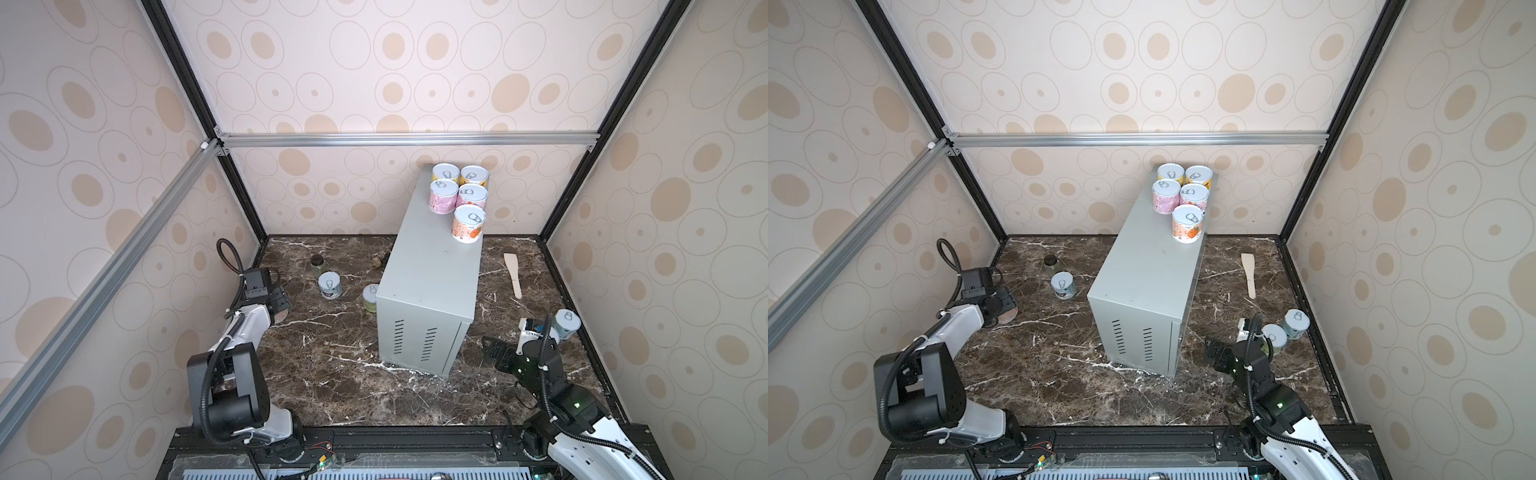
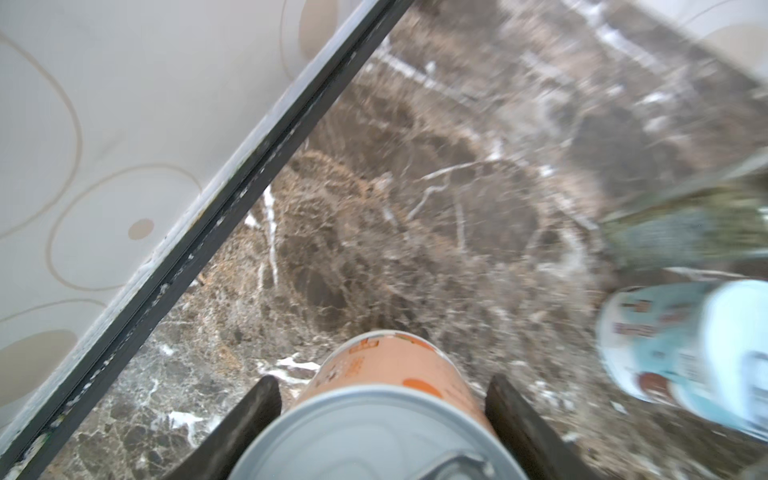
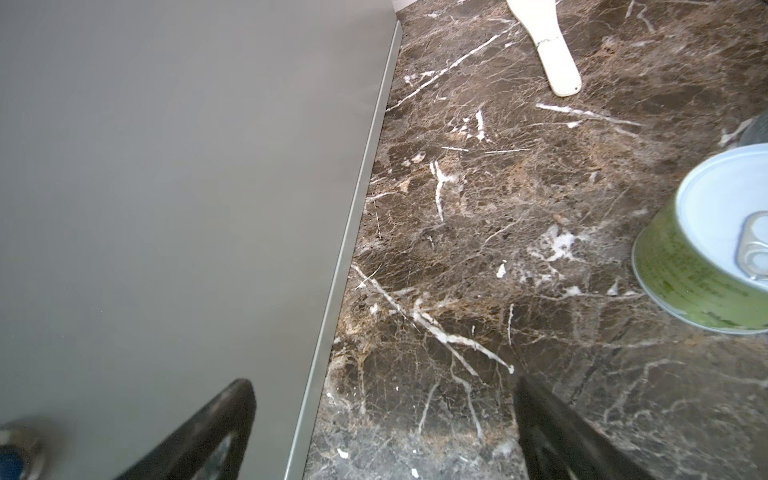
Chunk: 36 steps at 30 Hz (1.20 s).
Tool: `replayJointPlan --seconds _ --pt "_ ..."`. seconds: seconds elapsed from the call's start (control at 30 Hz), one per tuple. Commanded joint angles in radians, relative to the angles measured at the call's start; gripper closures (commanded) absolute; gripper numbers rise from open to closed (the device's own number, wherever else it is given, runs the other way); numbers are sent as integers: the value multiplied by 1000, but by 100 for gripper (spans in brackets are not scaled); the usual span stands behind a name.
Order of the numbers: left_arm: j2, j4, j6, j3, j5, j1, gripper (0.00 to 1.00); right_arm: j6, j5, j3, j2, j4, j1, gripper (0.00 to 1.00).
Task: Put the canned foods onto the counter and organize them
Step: 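Lift the orange-labelled can with the left gripper toward the box top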
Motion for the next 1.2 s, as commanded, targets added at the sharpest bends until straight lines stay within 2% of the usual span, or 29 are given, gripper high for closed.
replayJointPlan --seconds 0.0,0.1,0.33,0.63,1.0,1.17 --pt "-72 -29 -5 14 13 -54 44 4 -53 44 -18 -43 -4 1" --pt "-142 -55 -3 15 14 -102 44 11 -80 64 -33 -72 -5 1" --pt "-306 -120 -15 46 101 -159 42 -9 -85 156 -31 -188 -5 1" --pt "-402 -239 12 185 184 -248 43 -24 -106 233 -29 -303 -4 1" --pt "-369 -337 42 485 312 -338 43 -22 -121 314 -23 -391 -5 1" --pt "-307 -371 41 629 346 -404 42 -44 -177 350 -1 -396 -5 1"
